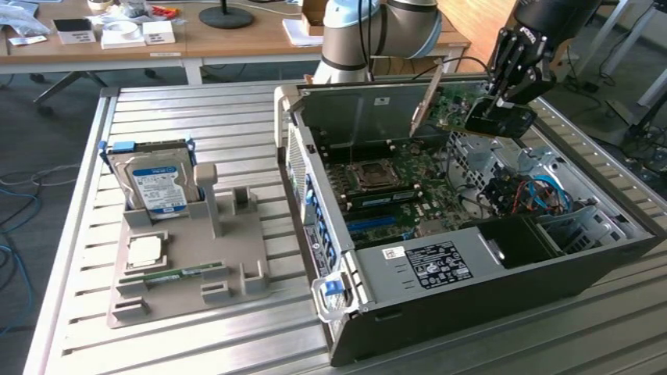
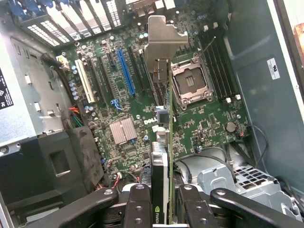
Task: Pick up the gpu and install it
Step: 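Insert the gpu into the slot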
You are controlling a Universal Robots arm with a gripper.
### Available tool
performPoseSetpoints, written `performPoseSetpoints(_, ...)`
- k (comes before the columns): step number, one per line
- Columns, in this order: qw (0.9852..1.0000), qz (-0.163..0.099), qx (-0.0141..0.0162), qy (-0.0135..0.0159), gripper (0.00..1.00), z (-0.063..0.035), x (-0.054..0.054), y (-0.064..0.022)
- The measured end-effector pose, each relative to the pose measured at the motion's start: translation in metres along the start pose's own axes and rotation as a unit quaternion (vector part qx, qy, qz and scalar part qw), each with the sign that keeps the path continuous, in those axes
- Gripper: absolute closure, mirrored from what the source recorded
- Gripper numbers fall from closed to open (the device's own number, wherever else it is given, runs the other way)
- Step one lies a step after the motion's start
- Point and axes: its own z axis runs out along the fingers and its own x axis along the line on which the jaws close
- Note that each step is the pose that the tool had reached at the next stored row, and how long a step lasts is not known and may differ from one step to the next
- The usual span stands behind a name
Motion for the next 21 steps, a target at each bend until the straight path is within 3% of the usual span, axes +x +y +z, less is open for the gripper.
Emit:
performPoseSetpoints(6, 1.0, -0.004, -0.0001, 0.0002, 0.73, 0.0, 0.0, 0.0)
performPoseSetpoints(12, 0.9993, -0.036, -0.001, 0.0018, 0.73, 0.0001, 0.0, 0.0)
performPoseSetpoints(17, 0.9973, -0.073, -0.0019, 0.0036, 0.73, 0.0002, 0.0, 0.0)
performPoseSetpoints(21, 0.9946, -0.103, -0.0027, 0.005, 0.73, 0.0004, 0.0, 0.0)
